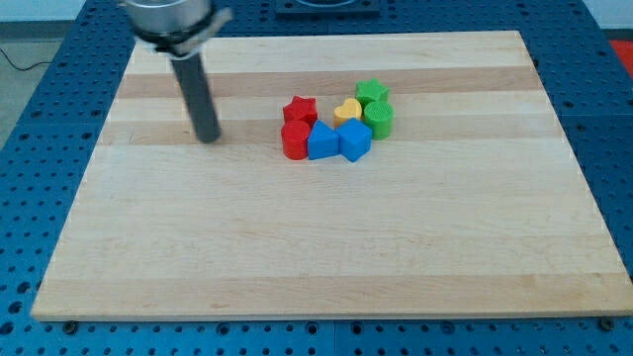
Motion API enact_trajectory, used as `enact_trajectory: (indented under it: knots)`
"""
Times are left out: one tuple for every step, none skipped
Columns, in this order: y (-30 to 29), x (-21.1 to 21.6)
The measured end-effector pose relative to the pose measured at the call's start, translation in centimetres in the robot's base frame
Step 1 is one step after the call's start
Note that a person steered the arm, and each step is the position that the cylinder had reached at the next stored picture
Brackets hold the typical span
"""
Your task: Place the yellow hexagon above the red star
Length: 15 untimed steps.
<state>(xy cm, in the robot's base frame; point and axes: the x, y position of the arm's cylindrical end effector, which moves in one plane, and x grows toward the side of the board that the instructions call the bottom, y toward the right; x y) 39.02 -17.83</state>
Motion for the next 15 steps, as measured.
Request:
enact_trajectory:
  knots:
    - [-3.8,-3.8]
    - [-3.8,-7.4]
    - [-0.1,-8.8]
    - [6.3,-8.8]
    - [9.3,-9.2]
    - [7.1,-11.8]
    - [7.7,-14.5]
    - [10.7,-13.8]
    - [12.2,-10.6]
    - [13.2,-8.3]
    - [13.4,-8.6]
    - [13.5,-8.9]
    - [14.5,-8.9]
    - [15.0,-8.9]
    - [10.9,-9.2]
